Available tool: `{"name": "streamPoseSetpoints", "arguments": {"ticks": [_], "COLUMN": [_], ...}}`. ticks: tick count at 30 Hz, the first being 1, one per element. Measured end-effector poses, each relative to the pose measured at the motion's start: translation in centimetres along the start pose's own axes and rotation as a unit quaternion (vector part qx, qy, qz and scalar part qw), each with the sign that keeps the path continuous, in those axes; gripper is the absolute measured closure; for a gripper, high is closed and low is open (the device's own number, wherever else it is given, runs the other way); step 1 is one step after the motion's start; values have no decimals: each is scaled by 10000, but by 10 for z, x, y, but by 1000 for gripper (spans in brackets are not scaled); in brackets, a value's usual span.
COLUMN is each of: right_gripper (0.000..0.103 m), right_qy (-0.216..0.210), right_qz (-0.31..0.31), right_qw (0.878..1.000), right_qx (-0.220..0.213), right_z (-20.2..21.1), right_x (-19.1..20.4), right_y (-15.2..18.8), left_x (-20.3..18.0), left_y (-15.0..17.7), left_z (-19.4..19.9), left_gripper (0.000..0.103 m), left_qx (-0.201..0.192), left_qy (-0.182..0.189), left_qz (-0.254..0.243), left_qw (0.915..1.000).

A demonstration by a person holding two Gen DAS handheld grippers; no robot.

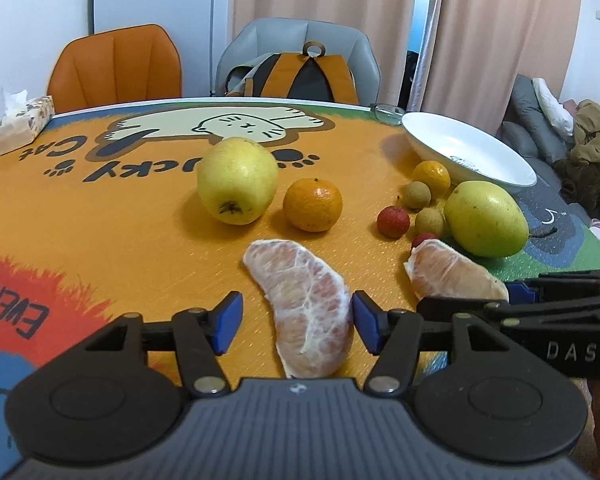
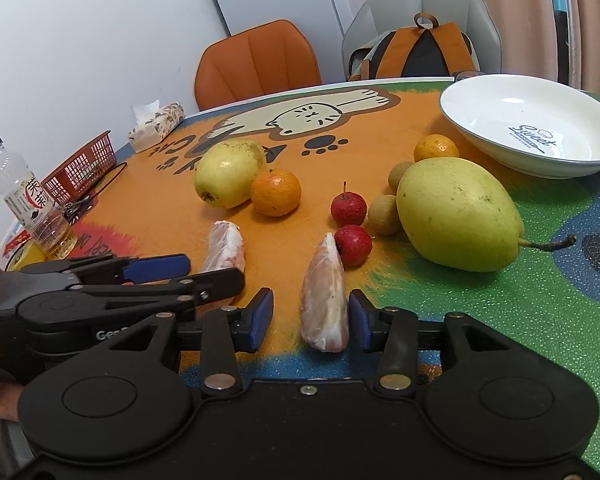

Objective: Organize fruits
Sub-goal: 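Lift the peeled orange segment with the right gripper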

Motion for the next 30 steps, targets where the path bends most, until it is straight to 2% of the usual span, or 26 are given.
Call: {"name": "streamPoseSetpoints", "arguments": {"ticks": [9,18,20,23,25,28,30], "right_gripper": [50,50,50,50,53,62,76], "right_qy": [-31,29,66,108,139,289,406], "right_qz": [28,148,222,294,336,426,460], "right_qw": [10000,9999,9997,9995,9993,9987,9981], "right_qx": [-34,-32,-34,-49,-59,-66,-73], "right_z": [-1,-2,-3,-4,-5,-6,-5], "right_x": [4,7,8,9,10,9,7], "right_y": [1,1,1,1,1,0,0], "left_x": [9,1,1,-1,-2,-1,1], "left_y": [4,-1,-1,-1,-1,-1,0], "left_z": [11,-2,-3,-3,-2,-1,0], "left_gripper": [46,48,53,63,63,64,64], "left_qx": [93,36,10,-20,-28,-31,-31], "left_qy": [-73,-237,-317,-213,-182,-135,-92], "left_qz": [152,76,13,-19,-30,57,130], "left_qw": [9998,9997,9995,9998,9998,9999,9999]}}
Point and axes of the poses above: each gripper's, at about its wrist camera, not at the fingertips, and z roughly against the way its jaws point, x to its left, y to its underside, the point moved 9 cm from there along -z, roughly the way its jaws point, and after that the axes turned 2 degrees about -z, right-handed, at the moved point
